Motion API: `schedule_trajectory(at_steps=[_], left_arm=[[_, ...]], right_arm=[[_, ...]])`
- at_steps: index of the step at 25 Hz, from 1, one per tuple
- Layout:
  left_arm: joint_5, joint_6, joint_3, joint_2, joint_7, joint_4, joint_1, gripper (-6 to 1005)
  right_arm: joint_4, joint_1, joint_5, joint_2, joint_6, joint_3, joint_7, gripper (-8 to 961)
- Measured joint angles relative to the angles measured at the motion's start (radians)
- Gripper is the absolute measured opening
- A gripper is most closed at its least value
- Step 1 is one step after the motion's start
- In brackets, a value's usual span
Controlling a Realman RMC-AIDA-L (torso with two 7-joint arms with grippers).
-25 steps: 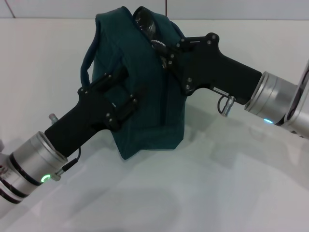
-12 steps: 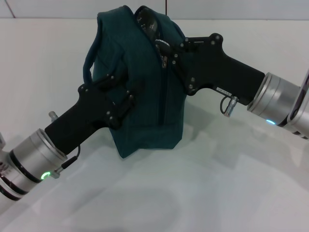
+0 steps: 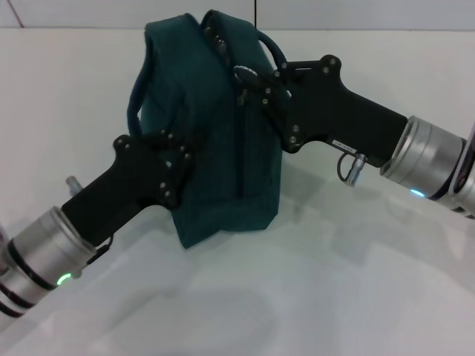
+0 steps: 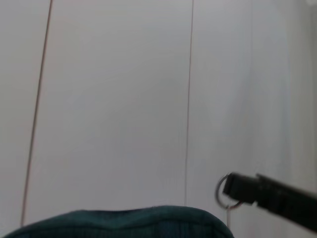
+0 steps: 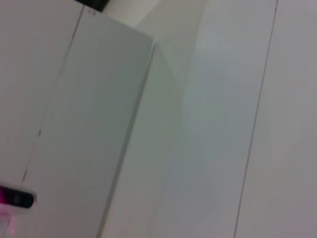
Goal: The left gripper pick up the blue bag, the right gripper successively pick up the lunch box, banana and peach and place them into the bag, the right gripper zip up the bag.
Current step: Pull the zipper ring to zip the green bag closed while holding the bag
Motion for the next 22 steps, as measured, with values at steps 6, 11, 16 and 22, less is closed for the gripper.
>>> schedule_trajectory(at_steps=[6,11,16,22], left_arm=[[0.050,0.006,0.003,0.007,0.090,0.079,0.073,49],[0.218,0.013,0.005,0.008,0.116,0.191,0.118,49],[0.262,0.020,0.004,0.011,0.159,0.195,0.123,49],[0.261,0.031,-0.001,0.045,0.147,0.195,0.142,48]], right_arm=[[-0.001,-0.009,0.003,0.000,-0.023,0.000,0.005,21],[-0.009,-0.003,0.004,0.000,-0.024,-0.012,0.024,21],[-0.004,-0.005,0.045,0.000,-0.025,-0.010,0.014,21],[0.002,-0.012,0.082,0.000,-0.025,0.005,0.003,21]])
